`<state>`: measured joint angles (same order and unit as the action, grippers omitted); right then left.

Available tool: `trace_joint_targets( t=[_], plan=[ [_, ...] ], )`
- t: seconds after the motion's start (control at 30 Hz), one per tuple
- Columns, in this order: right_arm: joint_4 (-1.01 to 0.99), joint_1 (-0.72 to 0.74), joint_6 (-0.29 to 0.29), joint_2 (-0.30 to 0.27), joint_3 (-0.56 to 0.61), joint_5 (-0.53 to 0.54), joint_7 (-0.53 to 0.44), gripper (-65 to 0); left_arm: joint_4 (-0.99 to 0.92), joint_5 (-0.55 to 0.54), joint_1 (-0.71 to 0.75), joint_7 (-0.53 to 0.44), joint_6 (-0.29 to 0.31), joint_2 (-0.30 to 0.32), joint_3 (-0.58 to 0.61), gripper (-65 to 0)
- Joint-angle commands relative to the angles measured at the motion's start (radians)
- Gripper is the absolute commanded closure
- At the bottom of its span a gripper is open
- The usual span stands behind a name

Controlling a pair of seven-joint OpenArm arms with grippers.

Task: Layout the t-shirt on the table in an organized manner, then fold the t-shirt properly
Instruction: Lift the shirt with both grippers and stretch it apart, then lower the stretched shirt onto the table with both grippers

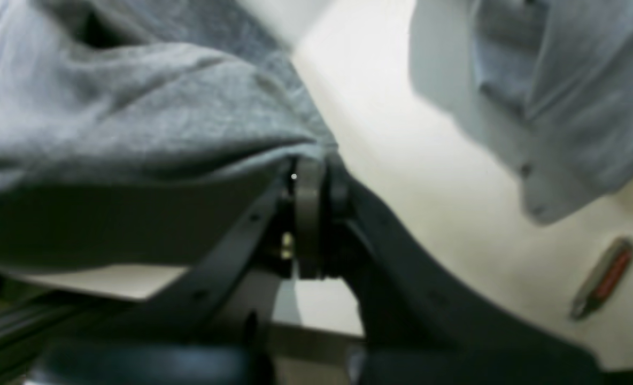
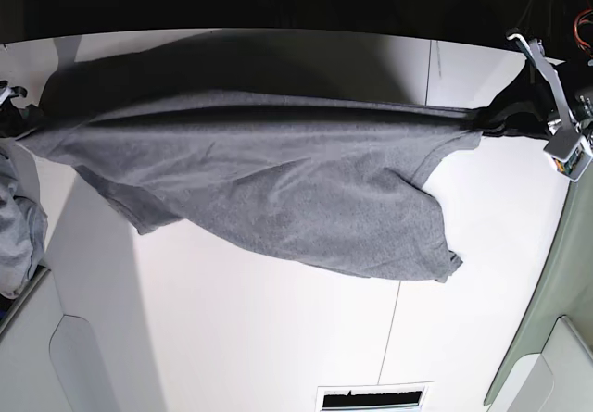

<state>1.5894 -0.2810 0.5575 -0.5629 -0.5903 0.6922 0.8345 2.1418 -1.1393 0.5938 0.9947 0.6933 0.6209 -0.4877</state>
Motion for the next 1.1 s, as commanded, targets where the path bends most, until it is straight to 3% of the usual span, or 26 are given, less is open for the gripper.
trace_joint_targets(
  t=[0.0,0.13,0.17,0.23,0.3,0.33,0.5,0.6,0.77,0.93,1.07],
  plan=[
    [0.015,-0.008,0.000,-0.019,-0.011,0.011,-0.019,0.0,0.002,-0.007,0.018,-0.017,0.005,0.016,-0.009,0.0],
    [0.014,-0.047,0.000,-0.004,-0.011,0.007,-0.021,-1.4,-0.039,0.016,0.060,-0.018,0.005,-0.002,-0.009,0.0],
    [0.014,-0.052,0.000,0.001,-0.011,0.007,-0.022,-10.7,-0.055,0.018,0.061,-0.018,0.005,-0.009,-0.009,0.0],
    [0.014,-0.050,-0.001,0.006,-0.011,0.007,-0.027,-27.1,-0.093,0.018,0.060,-0.023,0.005,-0.011,-0.009,-11.9],
    [0.014,-0.044,-0.001,0.006,-0.013,0.007,-0.052,-34.1,-0.123,0.018,0.055,-0.030,0.005,-0.011,-0.009,-21.6],
    [0.014,-0.039,-0.002,0.006,-0.016,0.007,-0.070,-34.3,-0.135,0.018,0.053,-0.029,0.005,-0.011,-0.009,-24.1],
    [0.014,0.034,-0.010,0.007,-0.053,0.008,-0.090,-34.3,-0.146,0.018,0.051,-0.034,0.005,-0.008,-0.011,-24.5],
    [0.014,0.090,-0.013,0.013,-0.053,0.007,-0.121,-34.3,-0.146,0.031,0.043,-0.100,0.005,-0.009,-0.011,-24.5],
    [-0.031,0.224,-0.024,0.064,-0.036,-0.001,-0.146,-34.3,-0.164,0.144,-0.051,-0.209,0.005,-0.029,-0.004,-24.5],
    [-0.188,0.387,-0.027,0.128,0.086,-0.057,-0.158,-34.3,-0.326,0.249,-0.220,-0.247,-0.039,-0.031,0.100,-24.5],
    [-0.334,0.492,-0.031,0.174,0.239,-0.168,-0.220,-34.3,-0.557,0.317,-0.354,-0.315,-0.065,-0.031,0.248,-24.5]
  ],
)
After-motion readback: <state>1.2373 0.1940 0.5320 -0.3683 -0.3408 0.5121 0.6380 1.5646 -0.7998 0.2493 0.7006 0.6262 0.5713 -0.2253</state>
